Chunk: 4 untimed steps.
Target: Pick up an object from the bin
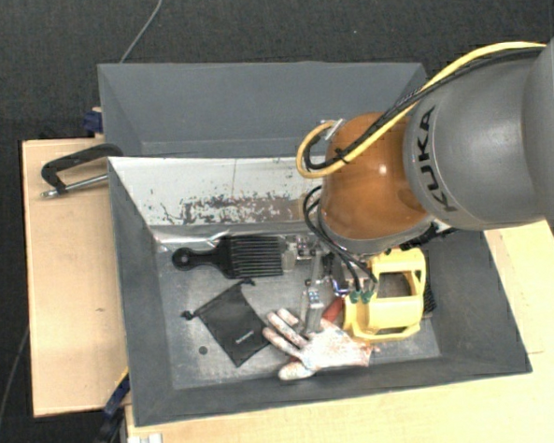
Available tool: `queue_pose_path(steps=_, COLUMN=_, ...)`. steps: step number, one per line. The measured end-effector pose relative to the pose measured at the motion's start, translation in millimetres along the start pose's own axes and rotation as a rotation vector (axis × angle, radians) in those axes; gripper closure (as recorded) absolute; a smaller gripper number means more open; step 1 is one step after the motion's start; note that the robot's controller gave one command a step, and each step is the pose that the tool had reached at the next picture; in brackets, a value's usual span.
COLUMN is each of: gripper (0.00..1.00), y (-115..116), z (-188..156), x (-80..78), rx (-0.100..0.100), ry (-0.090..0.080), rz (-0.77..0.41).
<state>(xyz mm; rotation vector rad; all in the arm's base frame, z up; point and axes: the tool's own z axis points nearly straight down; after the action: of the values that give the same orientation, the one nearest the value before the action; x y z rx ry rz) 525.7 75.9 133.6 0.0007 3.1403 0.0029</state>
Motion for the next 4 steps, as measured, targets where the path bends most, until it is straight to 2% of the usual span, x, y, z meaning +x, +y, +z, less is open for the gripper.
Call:
queue_pose_path(steps=1, gripper=1.0, y=0.0, z=0.0, x=0.0, rx=0.0, ry=0.0, rz=0.0)
queue_pose_path(steps=4, gripper=1.0, y=0.0, z=0.0, x=0.0, rx=0.0, ry=0.0, rz=0.0)
